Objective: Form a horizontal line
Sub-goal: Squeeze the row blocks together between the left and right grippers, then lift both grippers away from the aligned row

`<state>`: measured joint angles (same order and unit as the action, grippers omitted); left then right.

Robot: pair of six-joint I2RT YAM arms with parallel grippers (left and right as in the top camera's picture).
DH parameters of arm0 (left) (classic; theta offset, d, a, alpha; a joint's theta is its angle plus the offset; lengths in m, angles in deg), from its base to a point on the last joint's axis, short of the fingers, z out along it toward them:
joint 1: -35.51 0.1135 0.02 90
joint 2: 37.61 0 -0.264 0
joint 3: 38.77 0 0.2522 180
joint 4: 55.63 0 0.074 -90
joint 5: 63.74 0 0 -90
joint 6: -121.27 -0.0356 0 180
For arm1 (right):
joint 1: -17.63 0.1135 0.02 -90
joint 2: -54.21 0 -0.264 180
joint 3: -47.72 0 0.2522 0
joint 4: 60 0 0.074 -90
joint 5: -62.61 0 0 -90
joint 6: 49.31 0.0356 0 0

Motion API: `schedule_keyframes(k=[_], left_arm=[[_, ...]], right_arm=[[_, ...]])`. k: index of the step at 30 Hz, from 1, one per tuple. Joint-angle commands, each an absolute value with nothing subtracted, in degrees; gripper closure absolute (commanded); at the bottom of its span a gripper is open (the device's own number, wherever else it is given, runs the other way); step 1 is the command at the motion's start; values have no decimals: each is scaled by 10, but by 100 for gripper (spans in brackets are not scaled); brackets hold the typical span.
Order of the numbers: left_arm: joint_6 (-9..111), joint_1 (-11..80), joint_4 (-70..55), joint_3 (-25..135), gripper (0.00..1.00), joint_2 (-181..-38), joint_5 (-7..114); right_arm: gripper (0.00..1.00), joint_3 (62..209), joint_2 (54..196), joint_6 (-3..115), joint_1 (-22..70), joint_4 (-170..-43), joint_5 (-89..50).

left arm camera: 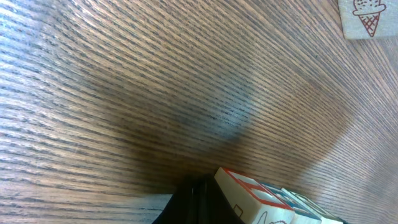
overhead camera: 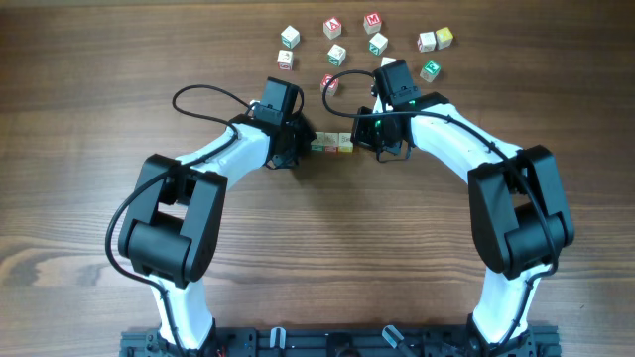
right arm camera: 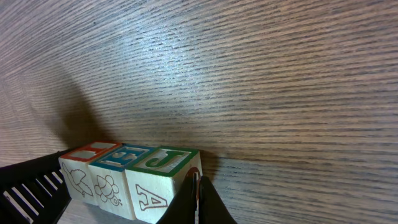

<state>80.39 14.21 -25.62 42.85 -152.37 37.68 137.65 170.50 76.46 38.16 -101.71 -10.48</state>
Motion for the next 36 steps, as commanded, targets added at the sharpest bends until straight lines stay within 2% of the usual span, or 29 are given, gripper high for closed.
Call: schedule_keyframes(k=[1, 10, 14, 19, 36], left_arm=[[795, 132, -245, 412, 96, -1547, 378], [795, 132, -244, 412, 96, -1547, 378], [795, 132, -244, 412, 96, -1547, 378], [795, 132, -243, 412, 96, -1547, 378], [795, 132, -243, 412, 96, -1547, 375]], right_arm=[[95, 1371, 1691, 767, 382, -1011, -95], [94, 1371, 1691, 767, 382, -1010, -95], [84, 1371, 1691, 767, 382, -1012, -95], [77, 1371, 1691, 767, 382, -1013, -95], [76, 1371, 1691, 767, 382, -1053, -141]])
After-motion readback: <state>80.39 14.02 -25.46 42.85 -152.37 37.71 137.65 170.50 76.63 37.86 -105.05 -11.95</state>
